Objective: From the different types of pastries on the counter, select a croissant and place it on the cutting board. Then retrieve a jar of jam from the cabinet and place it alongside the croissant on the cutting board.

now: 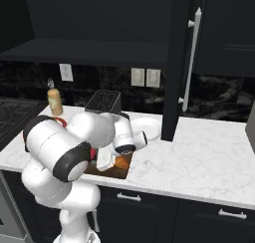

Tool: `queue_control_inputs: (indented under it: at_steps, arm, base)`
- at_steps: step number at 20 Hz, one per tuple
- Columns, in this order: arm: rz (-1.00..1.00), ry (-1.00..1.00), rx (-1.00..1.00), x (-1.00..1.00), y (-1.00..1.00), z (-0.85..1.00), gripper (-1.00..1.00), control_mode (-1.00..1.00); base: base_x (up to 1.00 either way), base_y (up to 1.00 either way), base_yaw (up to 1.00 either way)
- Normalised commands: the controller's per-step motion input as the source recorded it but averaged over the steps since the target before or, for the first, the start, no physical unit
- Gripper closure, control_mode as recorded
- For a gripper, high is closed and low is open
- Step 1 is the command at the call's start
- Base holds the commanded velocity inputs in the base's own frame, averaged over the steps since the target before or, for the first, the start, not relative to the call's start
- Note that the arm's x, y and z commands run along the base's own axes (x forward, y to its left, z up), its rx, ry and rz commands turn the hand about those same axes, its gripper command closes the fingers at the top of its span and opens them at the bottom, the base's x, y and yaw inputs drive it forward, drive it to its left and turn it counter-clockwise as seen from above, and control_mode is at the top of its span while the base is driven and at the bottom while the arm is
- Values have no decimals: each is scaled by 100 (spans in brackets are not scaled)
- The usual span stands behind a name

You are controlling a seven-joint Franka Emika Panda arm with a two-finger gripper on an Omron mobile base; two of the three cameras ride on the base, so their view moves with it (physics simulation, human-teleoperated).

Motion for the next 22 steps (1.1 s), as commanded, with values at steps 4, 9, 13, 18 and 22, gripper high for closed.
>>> queue_control_inputs:
  at_steps: [4,9,13,18,22]
  arm:
    - [-4,-22,0,-75,-44,36,-100,-100]
    - [-7,-24,0,-43,-37,37,-100,-100]
    - [-20,-25,1,-61,-49,70,-100,-100]
    - [-40,-20,4,-49,-34,70,-100,-100]
    - [-40,-16,2,-26,-22,59,-100,-100]
  base:
    - [0,0,0]
    - [0,0,0]
    - [0,0,0]
    - [0,0,0]
    - [0,0,0]
